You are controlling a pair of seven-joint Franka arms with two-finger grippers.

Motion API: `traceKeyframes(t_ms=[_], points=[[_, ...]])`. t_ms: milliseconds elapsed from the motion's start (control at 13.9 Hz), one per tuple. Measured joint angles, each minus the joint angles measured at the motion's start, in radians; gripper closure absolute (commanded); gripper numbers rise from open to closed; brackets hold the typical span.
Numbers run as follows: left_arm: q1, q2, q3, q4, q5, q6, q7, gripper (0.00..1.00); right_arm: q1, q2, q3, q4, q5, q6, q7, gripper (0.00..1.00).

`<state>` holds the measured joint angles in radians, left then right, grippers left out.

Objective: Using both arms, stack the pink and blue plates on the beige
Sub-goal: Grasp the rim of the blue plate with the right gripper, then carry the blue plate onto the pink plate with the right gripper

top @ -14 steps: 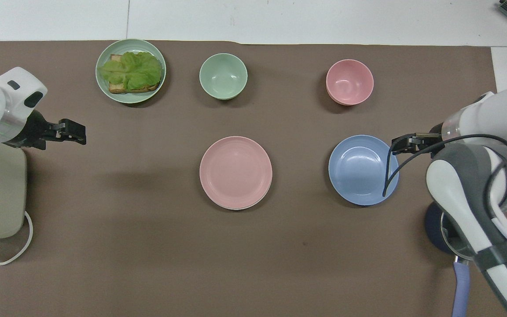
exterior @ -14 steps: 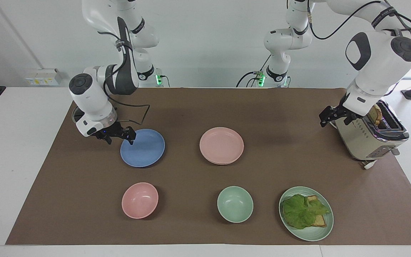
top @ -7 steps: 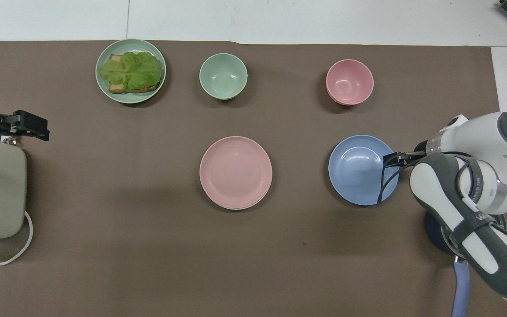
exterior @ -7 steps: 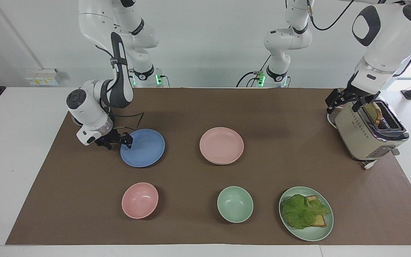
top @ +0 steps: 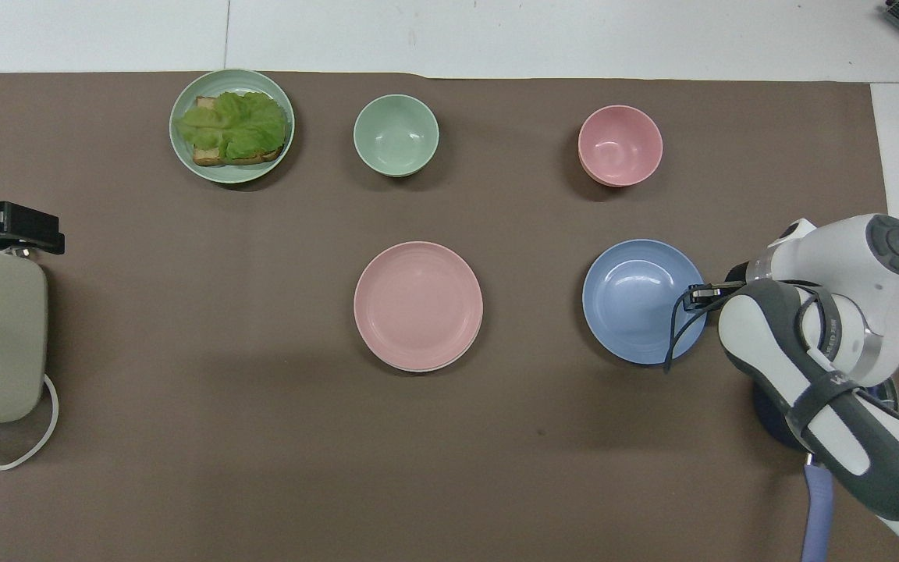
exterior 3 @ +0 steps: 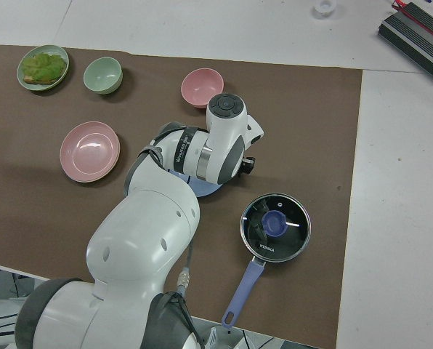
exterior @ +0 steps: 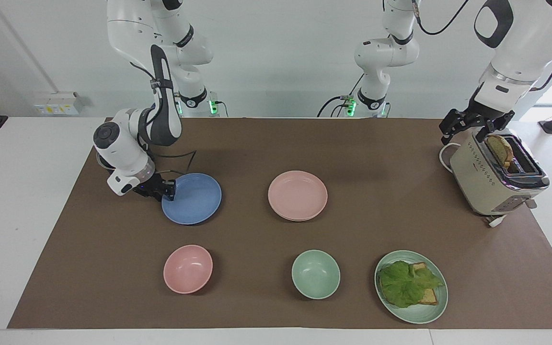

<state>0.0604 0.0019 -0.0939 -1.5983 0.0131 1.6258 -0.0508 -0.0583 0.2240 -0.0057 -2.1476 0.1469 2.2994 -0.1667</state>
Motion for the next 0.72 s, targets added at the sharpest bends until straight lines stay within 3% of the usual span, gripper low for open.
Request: traceKeyframes(t_ms=[215, 717], points=[[0.0, 0.0, 0.002, 0.0, 0.0, -0.001, 0.0, 0.0, 0.0, -0.009, 0.001, 0.017, 0.008, -0.026, 0.001, 1.0], [0.0, 0.0, 0.004, 0.0, 0.0, -0.003, 0.0, 0.0, 0.026, -0.073, 0.019, 0.185, 0.009, -0.284, 0.003, 1.0]])
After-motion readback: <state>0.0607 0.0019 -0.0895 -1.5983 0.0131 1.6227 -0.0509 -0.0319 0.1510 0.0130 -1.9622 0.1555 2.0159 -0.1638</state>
